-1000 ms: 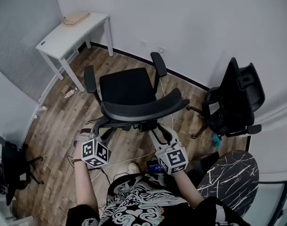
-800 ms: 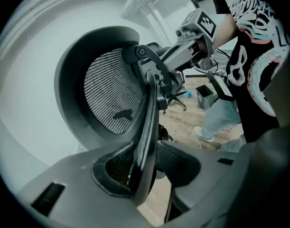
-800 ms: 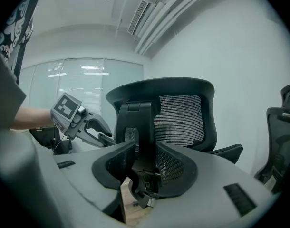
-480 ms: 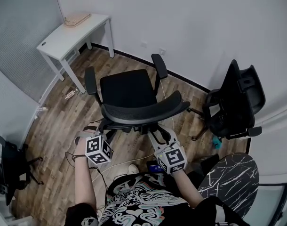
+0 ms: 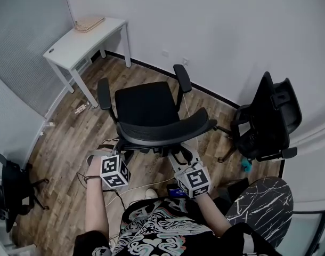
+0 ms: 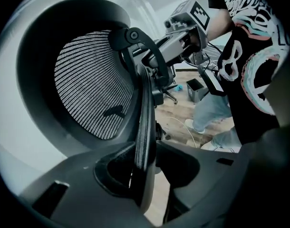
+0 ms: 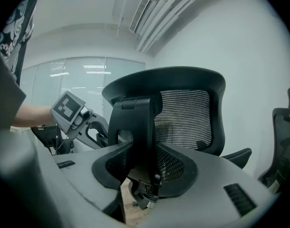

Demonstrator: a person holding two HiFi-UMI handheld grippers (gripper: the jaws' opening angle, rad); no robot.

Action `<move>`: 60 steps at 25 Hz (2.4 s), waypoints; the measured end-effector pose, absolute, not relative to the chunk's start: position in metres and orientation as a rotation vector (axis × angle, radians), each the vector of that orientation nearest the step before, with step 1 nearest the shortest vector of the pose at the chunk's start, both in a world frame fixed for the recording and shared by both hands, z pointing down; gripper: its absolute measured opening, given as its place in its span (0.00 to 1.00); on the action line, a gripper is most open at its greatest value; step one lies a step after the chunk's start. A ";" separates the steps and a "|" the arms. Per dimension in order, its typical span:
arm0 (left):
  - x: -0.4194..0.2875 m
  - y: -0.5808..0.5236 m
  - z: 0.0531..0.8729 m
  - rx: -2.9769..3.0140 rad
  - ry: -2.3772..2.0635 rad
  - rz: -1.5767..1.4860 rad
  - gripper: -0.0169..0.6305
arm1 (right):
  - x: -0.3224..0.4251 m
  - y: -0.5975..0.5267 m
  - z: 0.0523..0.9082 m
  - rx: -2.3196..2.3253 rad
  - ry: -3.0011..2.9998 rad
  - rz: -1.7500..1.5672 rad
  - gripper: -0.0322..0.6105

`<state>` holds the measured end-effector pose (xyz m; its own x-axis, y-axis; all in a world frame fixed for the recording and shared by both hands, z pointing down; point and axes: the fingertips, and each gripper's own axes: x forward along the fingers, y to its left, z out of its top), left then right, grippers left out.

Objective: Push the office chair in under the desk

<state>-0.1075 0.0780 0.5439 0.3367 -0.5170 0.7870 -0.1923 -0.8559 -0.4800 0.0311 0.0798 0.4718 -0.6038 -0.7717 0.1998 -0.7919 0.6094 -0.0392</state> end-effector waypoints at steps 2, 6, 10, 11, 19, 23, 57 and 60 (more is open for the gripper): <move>-0.107 0.078 0.546 -2.304 0.630 -1.532 0.28 | 0.029 0.077 0.472 1.303 -2.668 0.181 0.23; -0.107 0.077 0.545 -2.313 0.618 -1.534 0.27 | 0.024 0.068 0.470 1.318 -2.679 0.201 0.20; -0.107 0.076 0.549 -2.313 0.598 -1.549 0.27 | 0.024 0.064 0.470 1.325 -2.679 0.200 0.20; -0.106 0.076 0.549 -2.313 0.595 -1.551 0.27 | 0.024 0.063 0.470 1.327 -2.679 0.198 0.20; -0.105 0.076 0.552 -2.317 0.589 -1.536 0.26 | 0.026 0.060 0.469 1.376 -2.690 0.187 0.20; -0.102 0.077 0.551 -2.312 0.599 -1.518 0.26 | 0.028 0.059 0.470 1.373 -2.691 0.186 0.20; -0.109 0.054 0.556 -2.302 0.566 -1.383 0.25 | 0.016 0.037 0.472 1.365 -2.736 0.211 0.20; -0.112 0.051 0.556 -2.299 0.561 -1.381 0.25 | 0.013 0.035 0.472 1.358 -2.739 0.207 0.20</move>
